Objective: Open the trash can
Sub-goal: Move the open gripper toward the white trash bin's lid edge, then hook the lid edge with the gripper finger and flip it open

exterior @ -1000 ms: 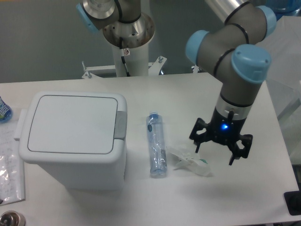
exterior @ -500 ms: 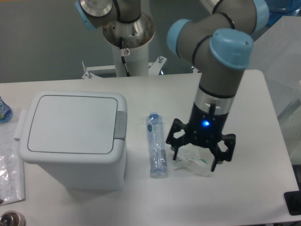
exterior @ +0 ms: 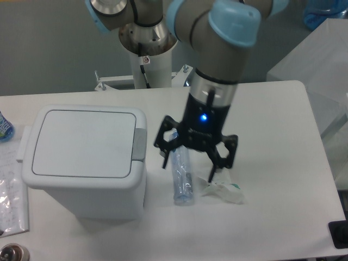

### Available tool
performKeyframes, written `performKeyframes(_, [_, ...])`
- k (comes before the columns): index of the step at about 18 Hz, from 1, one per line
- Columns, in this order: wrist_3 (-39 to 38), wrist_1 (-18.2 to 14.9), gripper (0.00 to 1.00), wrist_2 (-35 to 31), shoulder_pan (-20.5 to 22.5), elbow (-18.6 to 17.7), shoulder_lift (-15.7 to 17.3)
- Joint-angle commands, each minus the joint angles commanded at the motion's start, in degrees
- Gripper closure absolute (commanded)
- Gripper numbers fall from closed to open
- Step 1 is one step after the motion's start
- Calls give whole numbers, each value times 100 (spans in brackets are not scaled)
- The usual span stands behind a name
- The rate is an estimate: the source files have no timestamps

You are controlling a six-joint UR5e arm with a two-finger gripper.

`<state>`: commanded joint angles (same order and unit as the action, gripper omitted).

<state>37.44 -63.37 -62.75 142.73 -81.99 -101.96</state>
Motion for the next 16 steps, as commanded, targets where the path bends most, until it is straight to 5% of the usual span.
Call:
performKeyframes(3, [0,9,0,-26,-35,-387,176])
performKeyframes(16, [9,176,0,-53,-105,-572,176])
